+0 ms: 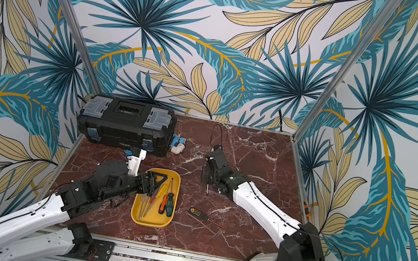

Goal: Put the screwdriver on the desktop into the storage box
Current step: Pick up the screwdriver from the center of the board, then place the screwdriver in the storage box.

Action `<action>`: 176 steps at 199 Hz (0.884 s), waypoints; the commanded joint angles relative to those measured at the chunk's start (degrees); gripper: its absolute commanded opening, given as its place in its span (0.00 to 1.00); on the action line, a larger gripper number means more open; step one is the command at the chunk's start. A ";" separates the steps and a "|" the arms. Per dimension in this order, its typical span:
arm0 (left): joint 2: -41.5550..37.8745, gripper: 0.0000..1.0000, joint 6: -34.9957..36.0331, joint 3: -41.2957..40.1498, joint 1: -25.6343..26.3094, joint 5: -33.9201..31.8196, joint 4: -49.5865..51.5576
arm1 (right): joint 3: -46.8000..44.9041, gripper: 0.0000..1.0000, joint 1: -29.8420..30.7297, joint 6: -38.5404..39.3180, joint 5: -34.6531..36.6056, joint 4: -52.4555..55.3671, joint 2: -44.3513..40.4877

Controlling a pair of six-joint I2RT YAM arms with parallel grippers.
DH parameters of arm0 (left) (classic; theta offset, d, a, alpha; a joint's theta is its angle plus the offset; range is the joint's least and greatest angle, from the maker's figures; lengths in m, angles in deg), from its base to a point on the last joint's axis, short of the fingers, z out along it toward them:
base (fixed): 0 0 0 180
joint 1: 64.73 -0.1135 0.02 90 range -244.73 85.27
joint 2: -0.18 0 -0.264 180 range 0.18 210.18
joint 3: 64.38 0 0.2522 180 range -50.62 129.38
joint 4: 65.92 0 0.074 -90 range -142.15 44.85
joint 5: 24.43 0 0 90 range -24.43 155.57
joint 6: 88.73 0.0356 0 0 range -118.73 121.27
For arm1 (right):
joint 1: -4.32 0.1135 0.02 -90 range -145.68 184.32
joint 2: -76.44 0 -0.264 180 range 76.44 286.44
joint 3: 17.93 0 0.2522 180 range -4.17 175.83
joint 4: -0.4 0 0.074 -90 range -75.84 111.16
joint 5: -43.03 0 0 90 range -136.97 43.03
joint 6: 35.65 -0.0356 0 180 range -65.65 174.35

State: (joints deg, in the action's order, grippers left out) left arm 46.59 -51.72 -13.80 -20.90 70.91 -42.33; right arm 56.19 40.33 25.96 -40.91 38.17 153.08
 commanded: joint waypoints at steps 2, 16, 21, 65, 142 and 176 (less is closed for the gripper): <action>-0.77 0.77 -4.38 -3.06 -0.11 8.89 -18.89 | -2.09 0.02 0.18 -6.25 -22.26 -3.79 -5.50; -0.19 0.80 -5.10 -2.79 -0.15 11.79 -24.27 | -6.03 0.03 0.13 -11.89 -30.70 -10.45 -8.91; -0.04 0.82 -5.28 -2.59 -0.09 12.27 -25.35 | -7.36 0.03 0.28 -13.61 -32.74 -13.79 -10.31; 3.72 0.88 -5.44 -0.49 -0.07 14.00 -29.04 | -13.93 0.03 1.47 -23.33 -39.43 -27.76 -18.25; 9.72 0.74 -7.79 0.83 -0.06 14.64 -34.16 | -13.31 0.02 3.50 -23.83 -42.53 -29.46 -18.19; 11.96 0.56 -6.89 3.08 -0.05 17.39 -35.44 | -14.20 0.02 4.50 -24.25 -42.85 -29.85 -18.54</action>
State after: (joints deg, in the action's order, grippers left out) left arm 57.19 -58.61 -13.65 -20.90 86.30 -73.34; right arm 43.23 43.93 2.29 -82.26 10.98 135.49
